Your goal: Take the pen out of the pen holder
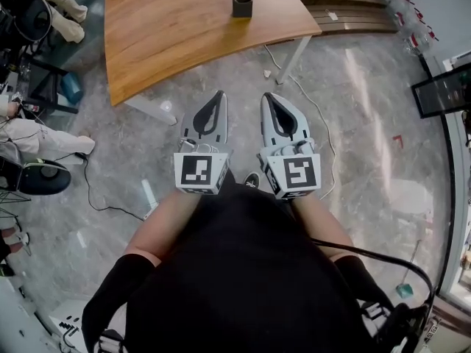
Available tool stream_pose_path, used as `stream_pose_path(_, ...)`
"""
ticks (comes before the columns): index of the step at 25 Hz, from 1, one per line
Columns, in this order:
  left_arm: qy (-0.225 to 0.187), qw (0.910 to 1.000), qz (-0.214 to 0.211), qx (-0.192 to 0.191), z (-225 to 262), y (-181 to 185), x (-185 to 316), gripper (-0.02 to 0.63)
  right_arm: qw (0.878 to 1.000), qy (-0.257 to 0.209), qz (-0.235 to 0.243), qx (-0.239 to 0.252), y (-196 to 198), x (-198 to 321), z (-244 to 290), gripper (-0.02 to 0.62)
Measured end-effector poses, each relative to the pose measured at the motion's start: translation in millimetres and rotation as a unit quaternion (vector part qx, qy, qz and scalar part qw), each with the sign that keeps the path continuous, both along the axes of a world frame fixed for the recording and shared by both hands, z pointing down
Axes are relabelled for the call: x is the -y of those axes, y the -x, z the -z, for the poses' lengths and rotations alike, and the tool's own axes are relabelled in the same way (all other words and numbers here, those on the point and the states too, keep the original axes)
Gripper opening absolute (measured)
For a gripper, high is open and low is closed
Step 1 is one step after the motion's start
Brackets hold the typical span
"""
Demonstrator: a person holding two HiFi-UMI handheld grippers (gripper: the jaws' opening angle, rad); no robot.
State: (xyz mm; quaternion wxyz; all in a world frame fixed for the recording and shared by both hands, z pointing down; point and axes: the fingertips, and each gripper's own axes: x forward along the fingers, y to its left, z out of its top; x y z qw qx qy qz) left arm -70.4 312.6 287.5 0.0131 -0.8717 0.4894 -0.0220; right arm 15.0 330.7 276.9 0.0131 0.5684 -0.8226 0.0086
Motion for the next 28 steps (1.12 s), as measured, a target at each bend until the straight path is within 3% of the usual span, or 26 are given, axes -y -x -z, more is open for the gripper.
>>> stream_pose_path(6,0.004,0.9999,0.012,0.002,-7,-13,10,0.0,1.0,0.007,0.007,-0.003,-17,13,-7,0.014)
stream_pose_path(12,0.016,0.9998,0.015,-0.001,-26,-18,66,0.0,1.0,0.022,0.013,-0.01,-21,61,-27,0.014)
stream_pose_path(20,0.034,0.9994,0.005,-0.011,-46,-28,186,0.0,0.999,0.038,0.0,-0.021,-29,171,-46,0.014)
stream_pose_path(28,0.048,0.9986,-0.013,-0.016,-48,-16,317,0.0,0.998,0.062,-0.014,-0.027,-13,302,-51,0.014)
